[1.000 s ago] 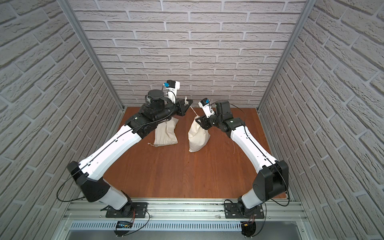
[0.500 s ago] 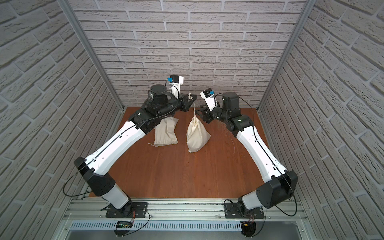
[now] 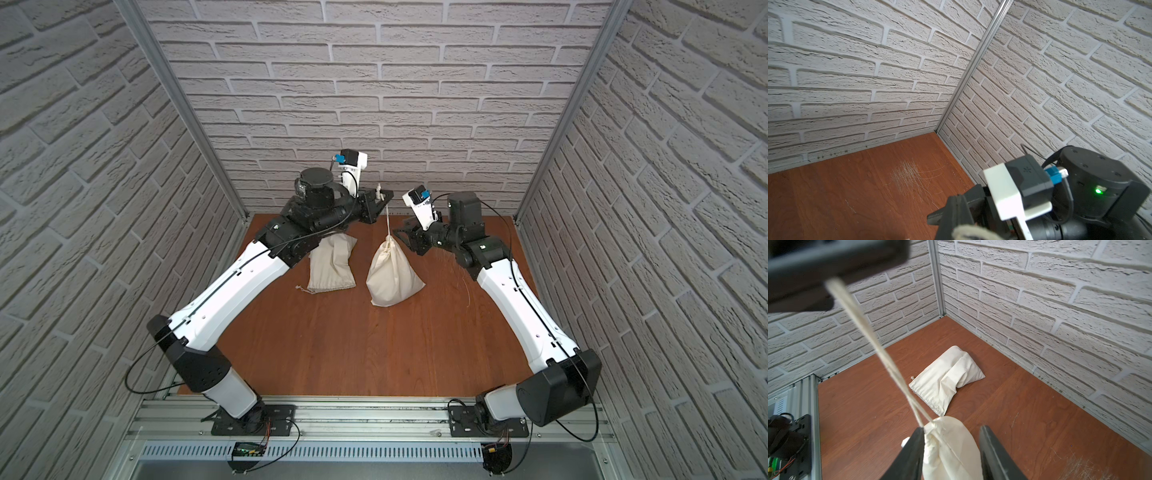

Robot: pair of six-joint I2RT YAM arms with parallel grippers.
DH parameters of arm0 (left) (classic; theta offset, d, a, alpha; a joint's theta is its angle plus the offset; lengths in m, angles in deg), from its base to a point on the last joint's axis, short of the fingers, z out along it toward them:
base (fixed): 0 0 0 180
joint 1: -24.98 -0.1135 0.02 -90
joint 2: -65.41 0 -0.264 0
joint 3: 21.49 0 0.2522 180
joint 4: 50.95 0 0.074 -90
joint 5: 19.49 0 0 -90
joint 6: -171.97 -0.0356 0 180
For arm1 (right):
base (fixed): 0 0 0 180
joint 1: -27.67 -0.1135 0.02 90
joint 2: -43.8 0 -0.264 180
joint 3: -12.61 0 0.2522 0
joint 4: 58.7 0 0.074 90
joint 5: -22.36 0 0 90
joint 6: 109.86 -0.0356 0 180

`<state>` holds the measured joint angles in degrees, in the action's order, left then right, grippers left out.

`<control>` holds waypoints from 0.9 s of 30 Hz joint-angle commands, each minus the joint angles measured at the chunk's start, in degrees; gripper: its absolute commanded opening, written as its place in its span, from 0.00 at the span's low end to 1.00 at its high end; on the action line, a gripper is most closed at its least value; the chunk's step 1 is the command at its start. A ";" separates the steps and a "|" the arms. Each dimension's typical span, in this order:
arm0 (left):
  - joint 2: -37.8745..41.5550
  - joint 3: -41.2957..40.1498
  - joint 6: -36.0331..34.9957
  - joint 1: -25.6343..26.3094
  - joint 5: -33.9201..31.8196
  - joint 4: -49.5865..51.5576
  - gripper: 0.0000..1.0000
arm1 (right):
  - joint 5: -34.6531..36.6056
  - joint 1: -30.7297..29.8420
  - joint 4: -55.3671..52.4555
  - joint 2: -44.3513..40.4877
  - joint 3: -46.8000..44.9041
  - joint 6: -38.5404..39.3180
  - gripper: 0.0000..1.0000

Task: Close the soil bag
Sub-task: Frap the soil bag at the center of the board.

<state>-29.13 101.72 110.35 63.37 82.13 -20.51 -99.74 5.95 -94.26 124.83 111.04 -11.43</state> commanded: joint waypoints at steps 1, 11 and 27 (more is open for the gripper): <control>0.70 2.40 -0.36 0.27 0.48 -5.79 0.00 | -3.13 -1.55 2.87 -0.89 0.71 0.74 0.47; 1.00 2.69 0.16 0.34 1.07 -6.00 0.00 | 7.98 -1.83 5.65 4.44 2.41 -1.27 0.26; 7.49 10.38 1.67 -4.47 2.14 -3.97 0.00 | 33.78 -0.11 5.36 18.03 -10.66 2.21 0.06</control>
<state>-29.61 102.85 110.48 60.11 79.85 -10.17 -85.77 2.83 -74.26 135.67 105.86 -10.14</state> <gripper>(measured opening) 0.064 0.079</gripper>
